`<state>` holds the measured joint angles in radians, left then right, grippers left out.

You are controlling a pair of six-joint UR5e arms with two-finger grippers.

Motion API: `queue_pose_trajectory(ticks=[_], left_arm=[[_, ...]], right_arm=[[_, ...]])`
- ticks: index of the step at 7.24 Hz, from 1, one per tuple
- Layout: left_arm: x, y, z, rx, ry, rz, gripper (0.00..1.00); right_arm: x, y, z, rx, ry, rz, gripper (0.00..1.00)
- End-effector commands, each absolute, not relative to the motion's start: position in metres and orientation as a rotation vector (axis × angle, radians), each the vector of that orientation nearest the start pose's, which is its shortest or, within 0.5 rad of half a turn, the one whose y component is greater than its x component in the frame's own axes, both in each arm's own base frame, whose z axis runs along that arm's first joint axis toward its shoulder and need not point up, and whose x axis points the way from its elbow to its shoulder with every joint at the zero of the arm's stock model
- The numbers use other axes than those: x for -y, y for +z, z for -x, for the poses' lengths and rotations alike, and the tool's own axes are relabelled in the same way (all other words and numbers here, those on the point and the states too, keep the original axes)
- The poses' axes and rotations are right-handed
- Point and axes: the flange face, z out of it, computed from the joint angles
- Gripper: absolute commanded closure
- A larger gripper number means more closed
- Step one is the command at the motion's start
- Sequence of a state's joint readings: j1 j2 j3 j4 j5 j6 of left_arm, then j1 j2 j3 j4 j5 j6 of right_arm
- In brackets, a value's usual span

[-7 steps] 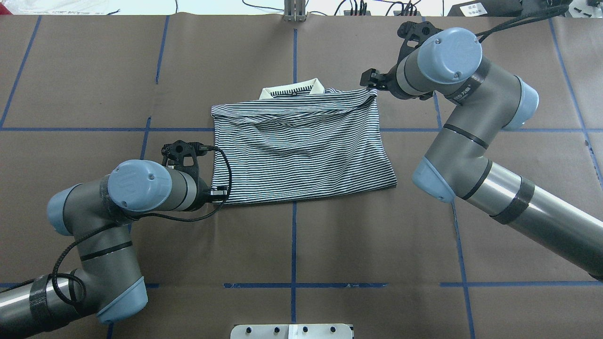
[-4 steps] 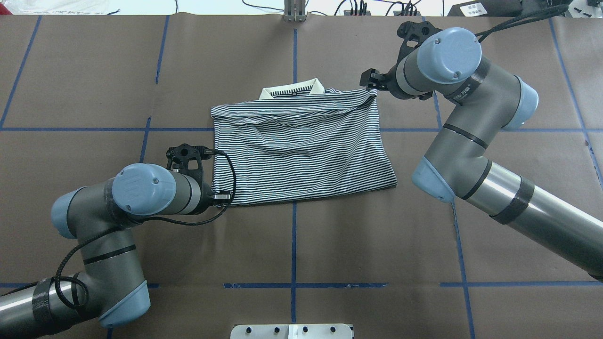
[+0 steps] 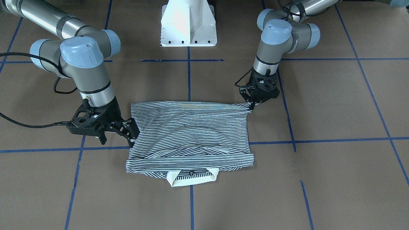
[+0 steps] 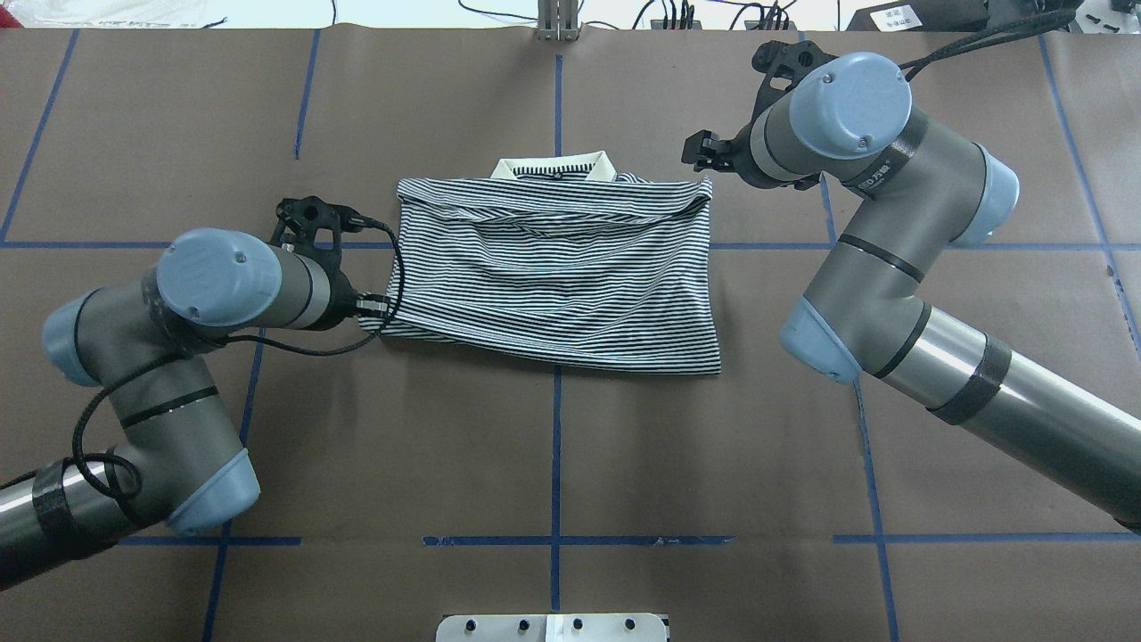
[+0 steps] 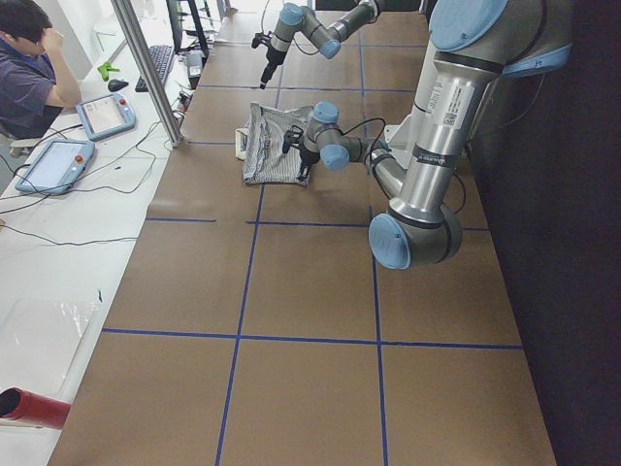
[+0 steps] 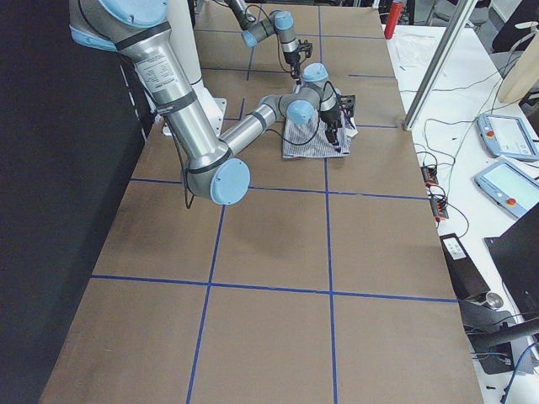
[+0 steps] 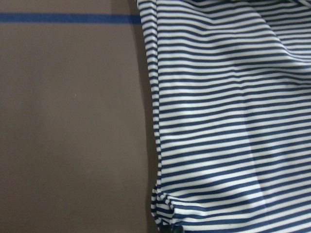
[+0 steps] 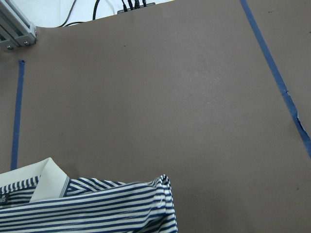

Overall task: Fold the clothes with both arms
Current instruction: 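Fold the side edge toward the right gripper while the right arm moves inward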

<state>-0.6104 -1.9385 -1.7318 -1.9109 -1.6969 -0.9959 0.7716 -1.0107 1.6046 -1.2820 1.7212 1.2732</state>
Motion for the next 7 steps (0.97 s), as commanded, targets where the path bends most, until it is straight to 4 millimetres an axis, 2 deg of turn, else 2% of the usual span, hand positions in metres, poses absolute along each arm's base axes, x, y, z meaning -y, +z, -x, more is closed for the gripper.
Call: queue_pose_trajectory(ticks=[1, 2, 3, 4, 5, 6, 7], left_arm=[[0.535, 0.395, -0.395, -0.65, 0.052, -0.445, 1.0], [0.578, 0.407, -0.368, -0.628, 0.037, -0.495, 1.0], [0.627, 0.416, -0.376, -0.614, 0.014, -0.512, 1.0], [0.679, 0.408, -0.389, -0.611, -0.016, -0.533, 1.0], [0.722, 0.4, -0.394, -0.611, -0.029, -0.562, 1.0], [0.75, 0.399, -0.4, -0.587, -0.052, -0.582, 1.0], [0.756, 0.41, -0.389, -0.557, -0.058, -0.603, 1.0]], right_arm=[[0.566, 0.289, 0.412, 0.834, 0.376, -0.33, 0.0], [0.566, 0.289, 0.412, 0.834, 0.376, -0.33, 0.0], [0.566, 0.289, 0.412, 0.835, 0.377, -0.329, 0.0], [0.566, 0.289, 0.412, 0.835, 0.377, -0.329, 0.0], [0.567, 0.288, 0.411, 0.836, 0.378, -0.331, 0.0], [0.566, 0.286, 0.412, 0.838, 0.377, -0.332, 0.0], [0.565, 0.287, 0.413, 0.837, 0.375, -0.33, 0.0]])
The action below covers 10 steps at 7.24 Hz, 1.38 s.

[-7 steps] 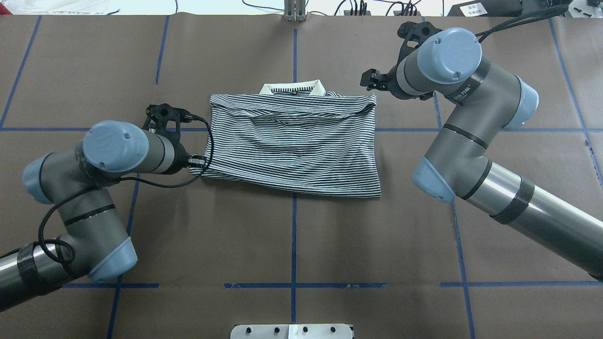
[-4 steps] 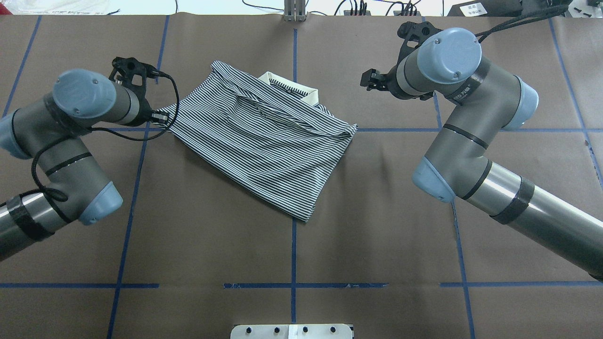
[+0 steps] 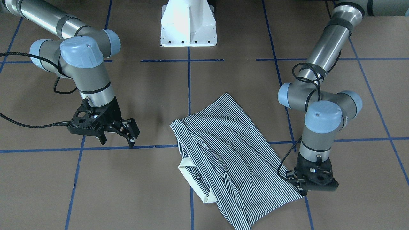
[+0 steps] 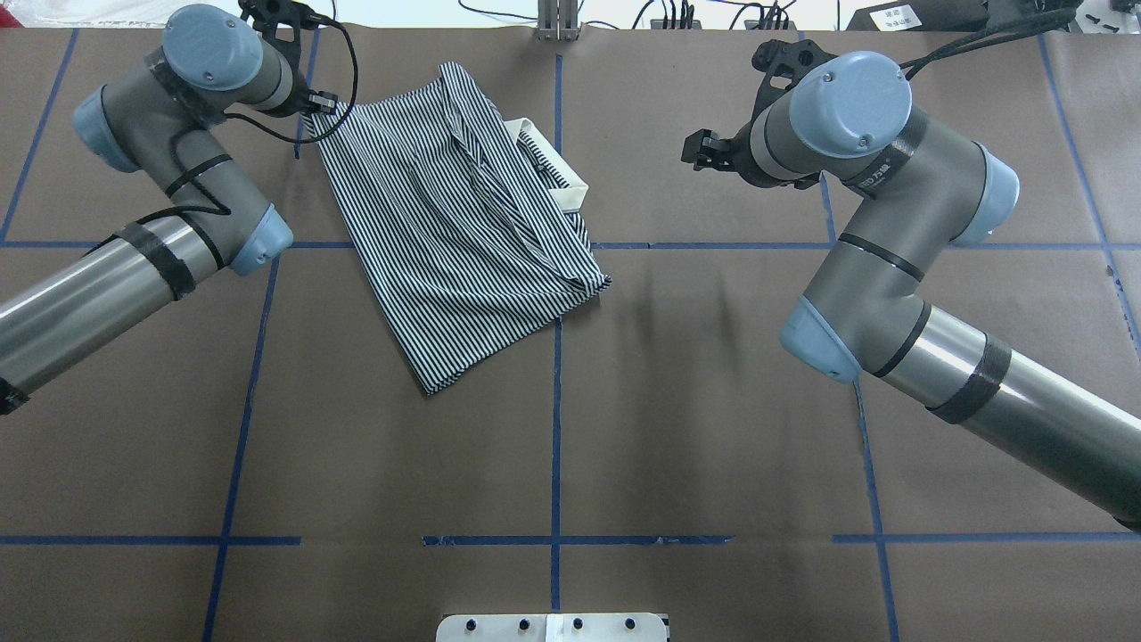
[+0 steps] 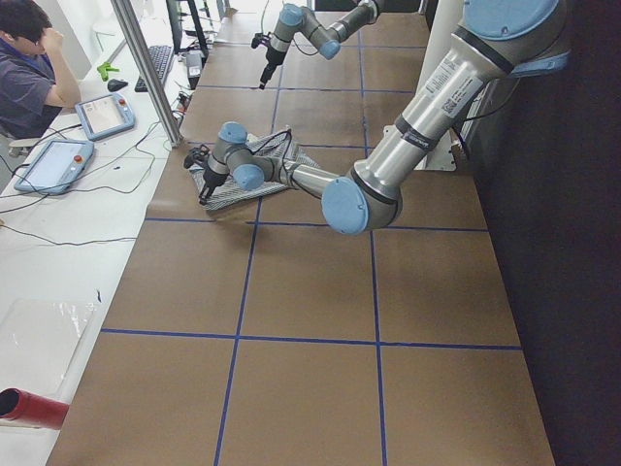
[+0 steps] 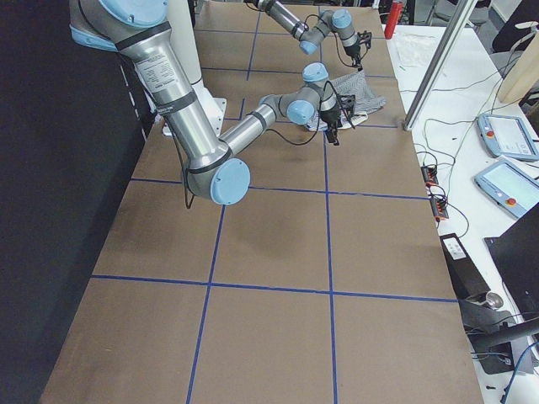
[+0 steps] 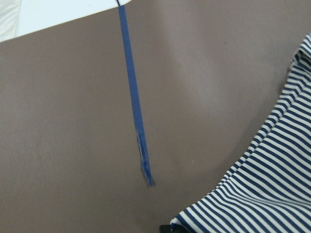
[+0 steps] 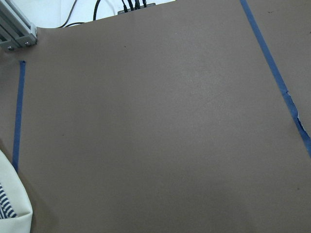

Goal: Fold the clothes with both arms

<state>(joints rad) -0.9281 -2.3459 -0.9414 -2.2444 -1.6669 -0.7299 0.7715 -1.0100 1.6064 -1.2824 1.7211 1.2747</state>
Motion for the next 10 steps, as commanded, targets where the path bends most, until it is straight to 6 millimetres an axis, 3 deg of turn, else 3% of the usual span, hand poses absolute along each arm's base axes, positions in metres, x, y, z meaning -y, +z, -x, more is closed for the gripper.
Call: queue_pose_trajectory(ticks=[1, 2, 3, 5, 6, 7, 10], left_arm=[[0.753, 0.427, -0.373, -0.545, -0.017, -0.627, 0.39], [0.733, 0.431, -0.36, -0.57, 0.033, -0.68, 0.0], [0.711, 0.428, -0.353, -0.644, 0.08, -0.671, 0.0], [0.701, 0.418, -0.35, -0.683, 0.086, -0.679, 0.0], [0.701, 0.418, -0.35, -0.684, 0.085, -0.678, 0.0], [0.701, 0.418, -0.35, -0.684, 0.085, -0.678, 0.0], [0.7, 0.419, -0.352, -0.684, 0.087, -0.676, 0.0]], right_arm=[[0.564, 0.284, 0.417, 0.847, 0.37, -0.334, 0.0], [0.563, 0.28, 0.423, 0.851, 0.375, -0.333, 0.0], [0.574, 0.263, 0.441, 0.86, 0.401, -0.324, 0.0], [0.612, 0.209, 0.512, 0.864, 0.591, -0.252, 0.25], [0.619, 0.2, 0.538, 0.849, 0.64, -0.224, 0.37], [0.619, 0.194, 0.56, 0.833, 0.669, -0.232, 0.38], [0.611, 0.208, 0.602, 0.869, 0.652, -0.266, 0.34]])
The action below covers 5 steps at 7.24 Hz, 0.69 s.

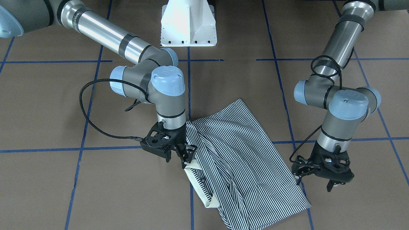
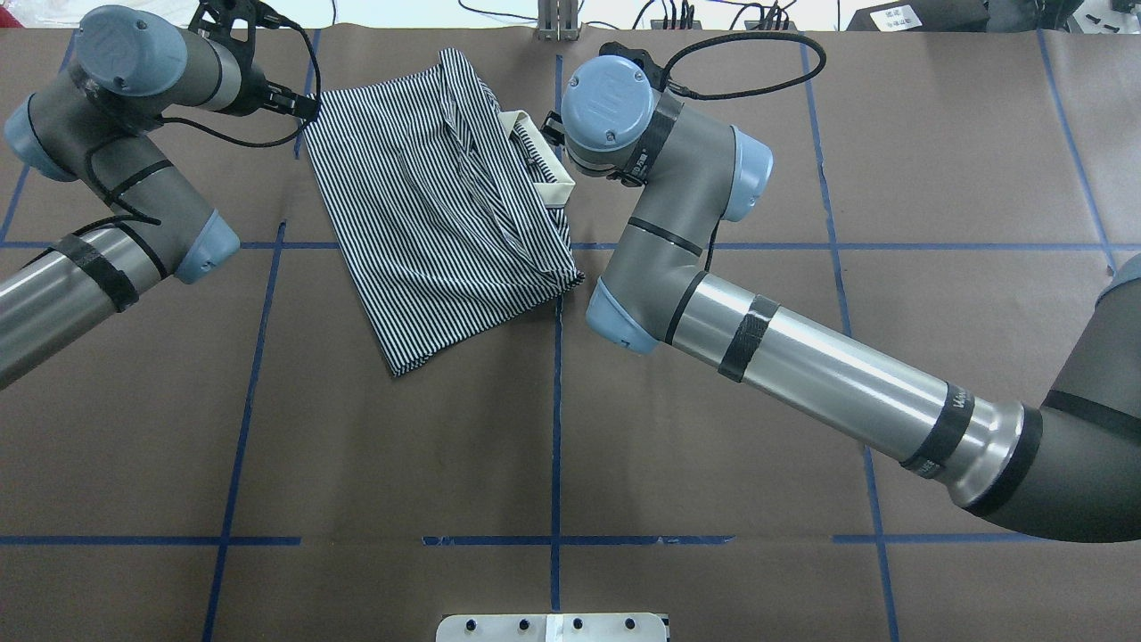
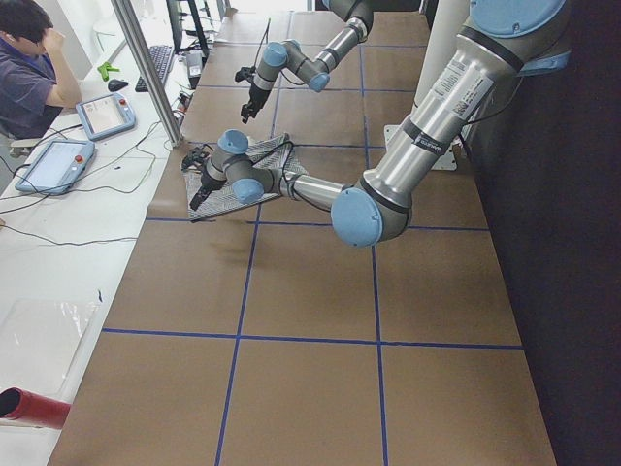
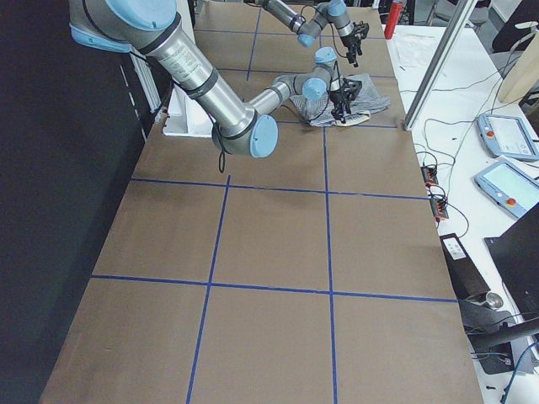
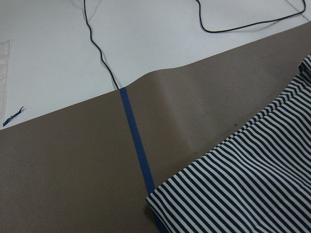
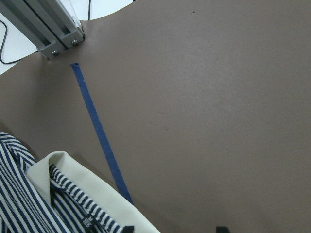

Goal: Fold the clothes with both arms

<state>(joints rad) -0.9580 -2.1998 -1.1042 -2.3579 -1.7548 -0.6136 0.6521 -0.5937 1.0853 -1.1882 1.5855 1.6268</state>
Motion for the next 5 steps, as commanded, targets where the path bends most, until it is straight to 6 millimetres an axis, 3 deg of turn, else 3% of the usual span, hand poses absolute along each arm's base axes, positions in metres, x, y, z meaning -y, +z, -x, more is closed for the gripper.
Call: queue_pose_trajectory(ticks=[1, 3, 5], left_arm=[[0.699, 0.419, -0.353, -0.685, 0.089, -0.676, 0.0], [0.699, 0.419, -0.353, -0.685, 0.089, -0.676, 0.0], [0.699, 0.419, -0.354, -0.686, 0.089, -0.675, 0.0]], right_arm=[[0.611, 0.208, 0.612, 0.871, 0.659, -0.276, 0.34], [0.601, 0.213, 0.631, 0.886, 0.672, -0.294, 0.34], [0.603, 0.223, 0.637, 0.878, 0.68, -0.308, 0.34]])
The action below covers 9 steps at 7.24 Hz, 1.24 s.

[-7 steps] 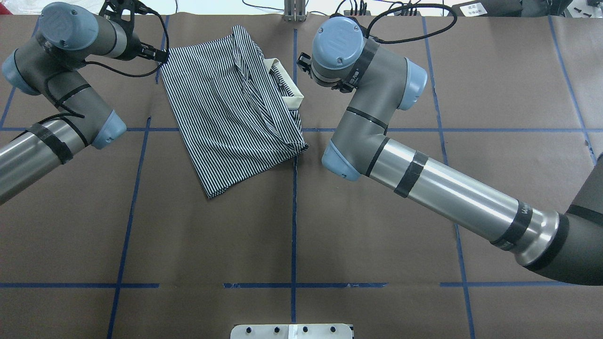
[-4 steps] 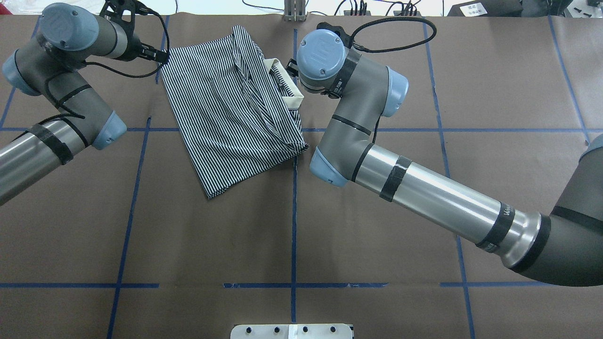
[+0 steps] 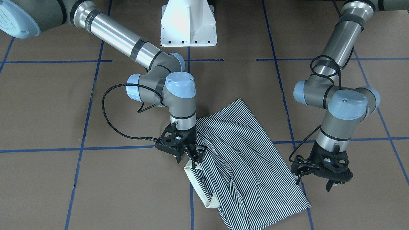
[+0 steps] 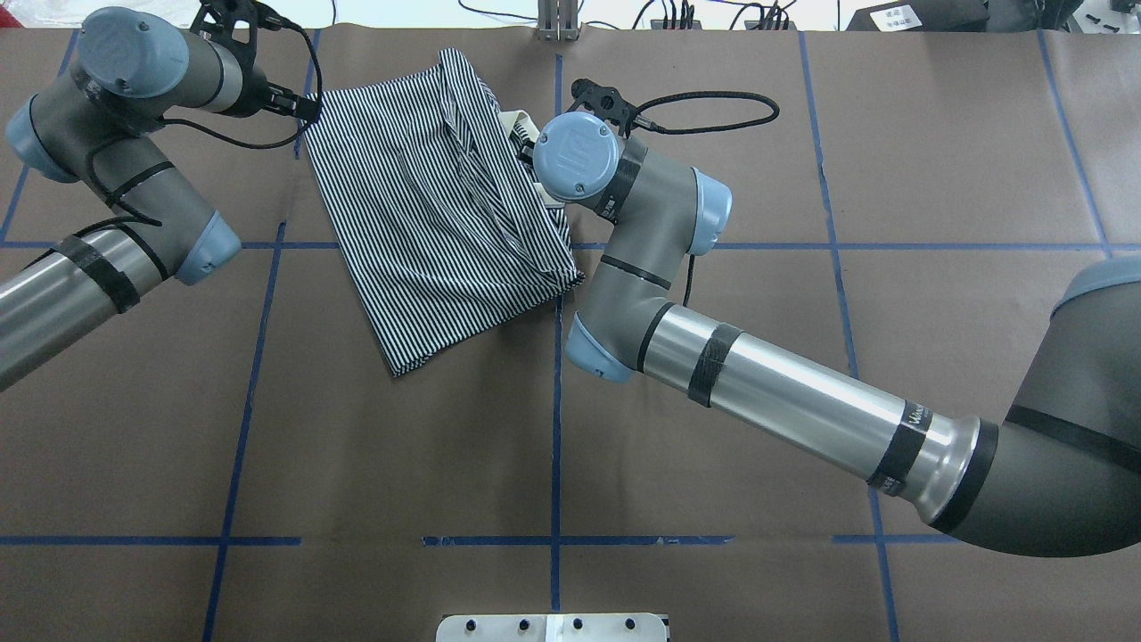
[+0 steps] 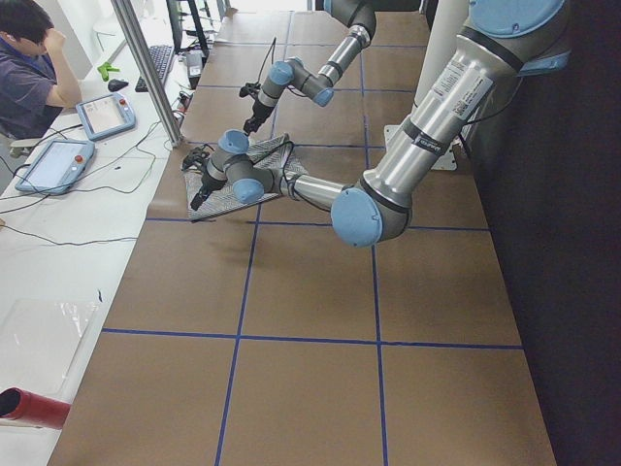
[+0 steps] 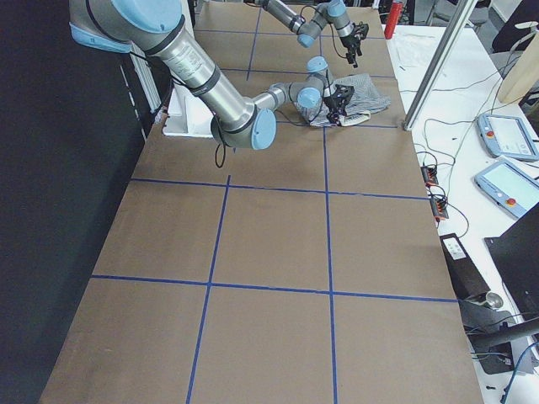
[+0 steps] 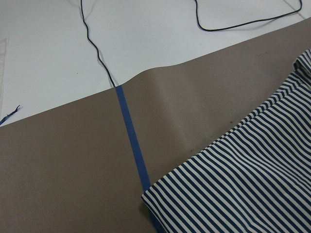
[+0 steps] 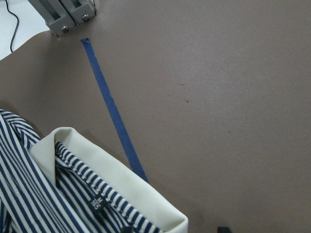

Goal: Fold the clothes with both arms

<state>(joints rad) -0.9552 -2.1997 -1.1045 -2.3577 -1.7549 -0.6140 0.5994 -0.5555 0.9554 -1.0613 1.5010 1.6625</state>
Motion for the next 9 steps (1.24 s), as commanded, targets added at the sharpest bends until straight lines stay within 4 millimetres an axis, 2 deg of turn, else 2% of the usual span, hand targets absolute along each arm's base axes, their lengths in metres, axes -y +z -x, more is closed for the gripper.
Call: queue_pose_trajectory(ticks=[1, 2, 3, 4, 5, 6, 8, 9], left_arm=[[0.699, 0.418, -0.354, -0.687, 0.088, -0.675, 0.0], [0.699, 0.418, -0.354, -0.688, 0.085, -0.674, 0.0], [0.698, 0.418, -0.355, -0.689, 0.086, -0.674, 0.0], [0.698, 0.418, -0.355, -0.689, 0.086, -0.674, 0.0], [0.697, 0.418, -0.356, -0.689, 0.088, -0.673, 0.0], [0.697, 0.417, -0.356, -0.691, 0.088, -0.676, 0.0], [0.689, 0.421, -0.355, -0.7, 0.077, -0.671, 0.0], [0.687, 0.416, -0.355, -0.709, 0.072, -0.676, 0.0]], right_arm=[[0.605, 0.22, 0.644, 0.885, 0.682, -0.312, 0.34], [0.607, 0.211, 0.648, 0.89, 0.705, -0.309, 0.34], [0.604, 0.212, 0.653, 0.885, 0.708, -0.319, 0.35], [0.604, 0.212, 0.653, 0.883, 0.708, -0.319, 0.46], [0.604, 0.212, 0.653, 0.883, 0.709, -0.32, 0.92], [0.604, 0.213, 0.653, 0.882, 0.709, -0.32, 1.0], [0.606, 0.21, 0.65, 0.881, 0.713, -0.32, 1.0], [0.606, 0.201, 0.646, 0.897, 0.716, -0.323, 1.0]])
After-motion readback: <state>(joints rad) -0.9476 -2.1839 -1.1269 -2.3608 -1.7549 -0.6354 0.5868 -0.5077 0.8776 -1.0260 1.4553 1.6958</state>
